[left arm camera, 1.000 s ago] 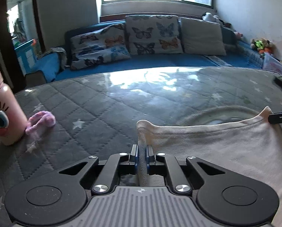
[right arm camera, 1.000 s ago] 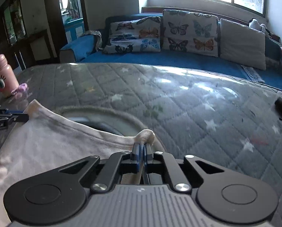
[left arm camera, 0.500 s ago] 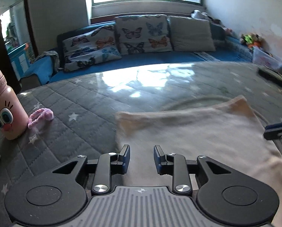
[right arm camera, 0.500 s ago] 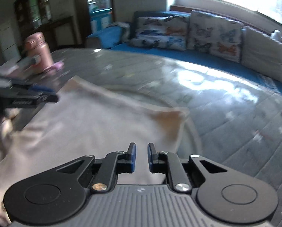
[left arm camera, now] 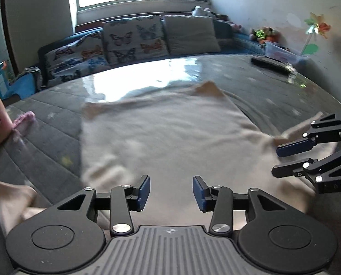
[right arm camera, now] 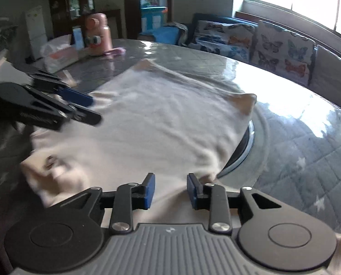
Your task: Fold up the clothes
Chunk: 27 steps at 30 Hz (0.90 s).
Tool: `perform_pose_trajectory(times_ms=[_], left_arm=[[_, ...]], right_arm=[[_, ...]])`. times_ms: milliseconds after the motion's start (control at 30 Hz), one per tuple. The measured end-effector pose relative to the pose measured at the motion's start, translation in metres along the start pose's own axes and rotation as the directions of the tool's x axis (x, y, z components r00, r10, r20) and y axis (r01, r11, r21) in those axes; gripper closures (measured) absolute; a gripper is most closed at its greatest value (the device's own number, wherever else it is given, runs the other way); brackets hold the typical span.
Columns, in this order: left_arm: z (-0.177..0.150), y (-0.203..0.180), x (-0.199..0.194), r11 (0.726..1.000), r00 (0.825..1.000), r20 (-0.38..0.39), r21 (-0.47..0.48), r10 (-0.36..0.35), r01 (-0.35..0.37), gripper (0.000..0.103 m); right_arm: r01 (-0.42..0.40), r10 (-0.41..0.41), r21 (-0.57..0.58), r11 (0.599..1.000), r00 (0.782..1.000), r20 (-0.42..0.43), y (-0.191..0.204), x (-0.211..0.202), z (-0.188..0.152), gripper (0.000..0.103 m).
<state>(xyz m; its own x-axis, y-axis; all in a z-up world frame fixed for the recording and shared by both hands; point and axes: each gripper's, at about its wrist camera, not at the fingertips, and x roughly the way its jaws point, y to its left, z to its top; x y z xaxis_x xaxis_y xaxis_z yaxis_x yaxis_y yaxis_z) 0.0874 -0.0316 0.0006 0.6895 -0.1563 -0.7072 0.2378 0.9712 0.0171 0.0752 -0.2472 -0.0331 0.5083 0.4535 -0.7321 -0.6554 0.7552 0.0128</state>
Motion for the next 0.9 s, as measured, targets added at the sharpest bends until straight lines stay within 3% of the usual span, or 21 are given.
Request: perform_pose_trajectory(times_ms=[133,267,400,567,733,900], left_arm=[[-0.009,-0.020,0.005,0.998,1.000,-0.019,0.056,-0.005,0.006,0.058],[-0.007,-0.034,0.000,0.996,1.000,0.002,0.082,-0.024,0.024,0.058],[-0.008,-0.053,-0.003,0.991,0.998,0.022,0.117,-0.061,0.058,0.055],[-0.014,-0.075,0.003,0.985,0.996,0.011,0.146,-0.094,0.091,0.055],[-0.020,-0.088,0.006,0.979,0.995,0.012,0.178,-0.100,0.097,0.055],[-0.022,-0.096,0.005,0.976,0.995,0.018,0.198,-0.095,0.090,0.055]], right_arm=[[0.024,-0.024,-0.024,0.999,1.000,0.010,0.010,-0.013,-0.022,0.068],[0.040,-0.044,0.059,0.997,0.997,0.058,-0.002,-0.040,-0.032,0.065],[0.151,-0.165,0.183,0.971,0.984,0.063,-0.032,-0.057,-0.053,0.063],[0.284,-0.315,0.333,0.899,0.948,0.043,-0.070,-0.077,-0.079,0.062],[0.400,-0.454,0.472,0.786,0.891,0.000,-0.107,-0.097,-0.106,0.062],[0.409,-0.481,0.561,0.720,0.876,-0.022,-0.129,-0.097,-0.121,0.062]])
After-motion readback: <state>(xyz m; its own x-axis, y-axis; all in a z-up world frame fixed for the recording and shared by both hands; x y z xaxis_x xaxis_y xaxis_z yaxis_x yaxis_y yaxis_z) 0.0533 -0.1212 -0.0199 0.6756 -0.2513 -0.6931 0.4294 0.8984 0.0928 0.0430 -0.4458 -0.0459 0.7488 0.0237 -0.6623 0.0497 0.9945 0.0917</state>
